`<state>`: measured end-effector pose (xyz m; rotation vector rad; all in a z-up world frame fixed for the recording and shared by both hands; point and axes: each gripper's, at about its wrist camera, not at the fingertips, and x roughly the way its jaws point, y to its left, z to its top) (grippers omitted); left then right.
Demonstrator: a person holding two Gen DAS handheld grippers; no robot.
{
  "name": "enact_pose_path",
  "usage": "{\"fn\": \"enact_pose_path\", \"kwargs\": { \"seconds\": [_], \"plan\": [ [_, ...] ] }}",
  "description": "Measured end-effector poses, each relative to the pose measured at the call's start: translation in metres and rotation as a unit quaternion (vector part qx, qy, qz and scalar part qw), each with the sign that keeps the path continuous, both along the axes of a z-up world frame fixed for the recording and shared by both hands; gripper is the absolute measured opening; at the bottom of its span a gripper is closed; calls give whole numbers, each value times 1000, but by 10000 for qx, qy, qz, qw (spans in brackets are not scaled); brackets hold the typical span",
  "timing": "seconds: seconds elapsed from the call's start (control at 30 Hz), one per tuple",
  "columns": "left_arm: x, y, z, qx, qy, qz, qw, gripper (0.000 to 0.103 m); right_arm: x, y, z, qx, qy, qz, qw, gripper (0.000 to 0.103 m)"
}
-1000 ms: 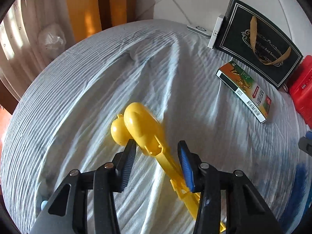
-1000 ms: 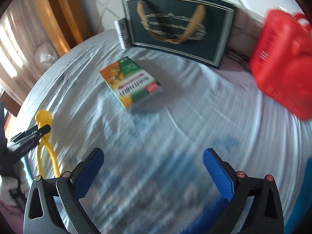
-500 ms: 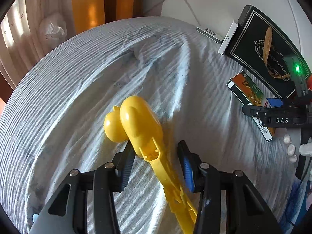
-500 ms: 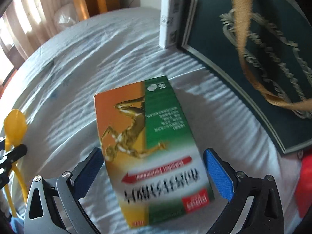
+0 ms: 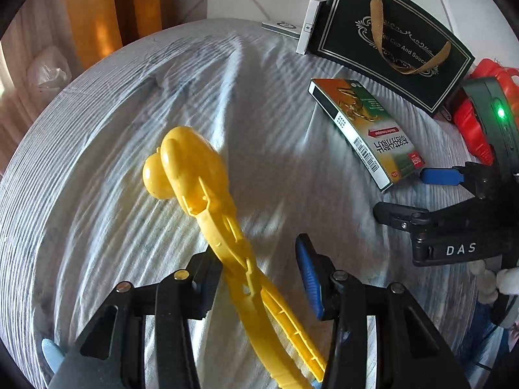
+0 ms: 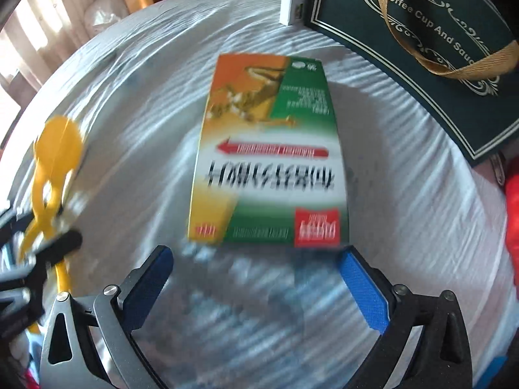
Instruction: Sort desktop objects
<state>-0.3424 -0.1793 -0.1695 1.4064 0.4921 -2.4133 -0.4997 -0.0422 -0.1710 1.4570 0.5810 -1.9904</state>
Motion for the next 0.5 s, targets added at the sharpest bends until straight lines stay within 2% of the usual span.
{"fn": "enact_pose_path", "kwargs": {
  "seconds": [0.13, 0.2, 0.23, 0.27, 0.33, 0.37, 0.43, 0.5],
  "plan": [
    [-10, -11, 0, 21, 30, 236, 9997, 44, -22, -2, 3, -328, -346, -422, 9980, 103],
    [-13, -17, 0, 40, 48, 327, 9994, 44, -33, -9, 6, -470, -264, -517, 9972, 103],
    [-15, -21, 0, 43, 54, 367, 9993, 38, -37, -14, 8, -485, -180, -532, 9972, 103],
    [-18, -23, -1, 11, 38, 420, 9991, 27, -42, -21, 7, -479, -132, -527, 9974, 103],
    [-23, -27, -1, -18, 20, 493, 9988, 24, -50, -33, 2, -393, -140, -511, 9978, 103],
    [-25, -27, -1, 1, 32, 498, 9988, 22, -51, -37, -4, -281, -133, -518, 9982, 101],
    [-25, -27, 2, -64, 63, 486, 9988, 20, -46, -46, -2, 1, 167, -420, 9990, 89],
    [-21, -22, 7, -122, 110, 424, 9990, 20, -35, -44, -1, -71, 20, -376, 9993, 87]
  ]
}}
